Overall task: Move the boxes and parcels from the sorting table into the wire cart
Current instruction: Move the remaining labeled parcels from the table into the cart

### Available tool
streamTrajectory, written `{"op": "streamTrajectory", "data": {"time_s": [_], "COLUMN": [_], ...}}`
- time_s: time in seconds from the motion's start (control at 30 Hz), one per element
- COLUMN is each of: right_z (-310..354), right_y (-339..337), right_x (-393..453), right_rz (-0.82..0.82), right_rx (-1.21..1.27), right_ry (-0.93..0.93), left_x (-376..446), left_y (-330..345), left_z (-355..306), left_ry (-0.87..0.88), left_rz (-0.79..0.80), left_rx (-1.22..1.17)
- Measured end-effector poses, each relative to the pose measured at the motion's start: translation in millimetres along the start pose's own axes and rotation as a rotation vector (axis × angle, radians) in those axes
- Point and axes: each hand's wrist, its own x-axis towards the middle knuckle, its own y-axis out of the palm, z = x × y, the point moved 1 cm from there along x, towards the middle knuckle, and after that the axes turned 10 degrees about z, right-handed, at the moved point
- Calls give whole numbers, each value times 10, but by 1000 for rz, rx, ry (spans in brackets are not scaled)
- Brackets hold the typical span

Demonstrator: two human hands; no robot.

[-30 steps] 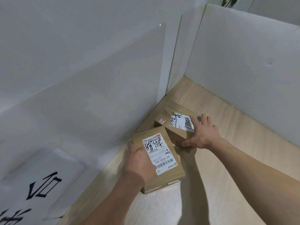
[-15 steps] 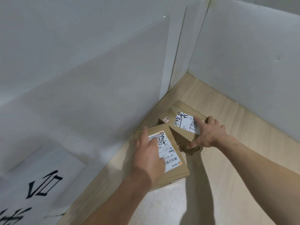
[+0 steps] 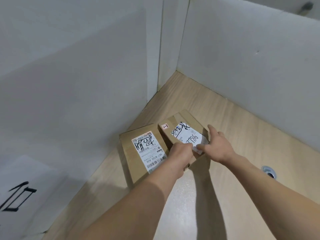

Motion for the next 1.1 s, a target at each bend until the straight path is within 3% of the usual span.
{"op": "streamTrajectory", "data": {"time_s": [0.2,0.4,0.63,0.7,0.83,0.97,1.1], "right_z": [-634,-1140,-1341,-1262,-803,-200,313], "right_y": [140,369,547,523,418,470,594], "right_x": [-350,-1058,-1447,-1505,-1547,-1433,-1258], "right_rz": [-168,-179,-124,-183,-301,-209,-8], "right_rx": [167,214,252,209,96,86,184], "right_ry": [162,252,281,226,-26,-218,-260], "left_x": [-167,-606,-844,-911,-1063,-997,-887], "left_y": [323,615,538,424,8,-465,-798], "left_z": [294,772,1062,980,717,654,713], "left_ry": [-29,7,9,115,391,263,162], "left_rz": [41,95,130,34,-291,-429,-475], "left_rx": [166,363,431,570,1126,1389,1339]}}
